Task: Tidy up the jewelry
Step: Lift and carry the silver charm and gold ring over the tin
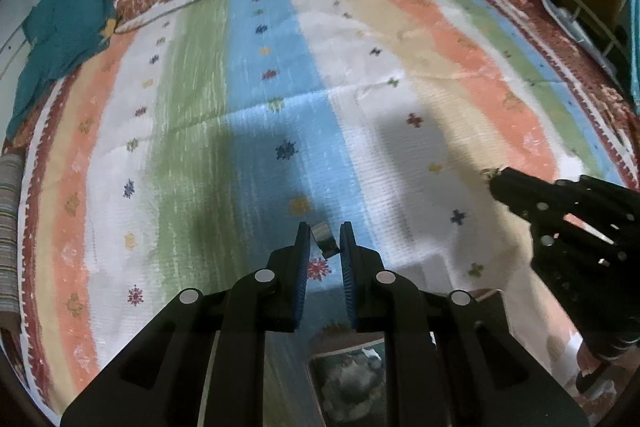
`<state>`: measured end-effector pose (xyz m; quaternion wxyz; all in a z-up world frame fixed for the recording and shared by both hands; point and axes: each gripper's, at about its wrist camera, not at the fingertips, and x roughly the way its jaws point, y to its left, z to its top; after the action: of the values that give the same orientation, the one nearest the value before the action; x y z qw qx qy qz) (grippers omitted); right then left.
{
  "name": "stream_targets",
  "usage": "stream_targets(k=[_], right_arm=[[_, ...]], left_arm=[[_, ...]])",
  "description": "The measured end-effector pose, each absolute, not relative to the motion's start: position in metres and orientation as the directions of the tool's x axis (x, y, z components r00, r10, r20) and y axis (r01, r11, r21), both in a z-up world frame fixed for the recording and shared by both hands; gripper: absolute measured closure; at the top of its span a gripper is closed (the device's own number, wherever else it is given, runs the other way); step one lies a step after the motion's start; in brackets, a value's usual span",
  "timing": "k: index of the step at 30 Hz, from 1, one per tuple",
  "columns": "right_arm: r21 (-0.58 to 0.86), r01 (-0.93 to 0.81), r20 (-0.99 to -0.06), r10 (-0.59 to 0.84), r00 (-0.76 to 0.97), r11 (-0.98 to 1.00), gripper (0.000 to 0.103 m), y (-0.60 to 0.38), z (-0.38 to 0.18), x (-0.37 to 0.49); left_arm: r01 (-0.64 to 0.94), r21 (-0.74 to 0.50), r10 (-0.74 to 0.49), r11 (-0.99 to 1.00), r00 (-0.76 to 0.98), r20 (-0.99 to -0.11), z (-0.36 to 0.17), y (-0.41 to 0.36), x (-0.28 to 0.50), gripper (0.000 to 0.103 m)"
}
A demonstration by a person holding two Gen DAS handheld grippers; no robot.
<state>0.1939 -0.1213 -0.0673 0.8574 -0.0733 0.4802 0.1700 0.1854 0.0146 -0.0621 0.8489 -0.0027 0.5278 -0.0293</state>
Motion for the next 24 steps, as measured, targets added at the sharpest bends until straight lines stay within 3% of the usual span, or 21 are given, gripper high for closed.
stream_targets(k=[24], right_arm=[[0.079,-0.451,-0.795,0.329,0.51,0.889,0.093,-0.116,-0.035,0.132]], left_arm=[[0.096,-0.072,-0.112,0.993,0.526,-0.843,-0.024,0.006,0.119,0.088]])
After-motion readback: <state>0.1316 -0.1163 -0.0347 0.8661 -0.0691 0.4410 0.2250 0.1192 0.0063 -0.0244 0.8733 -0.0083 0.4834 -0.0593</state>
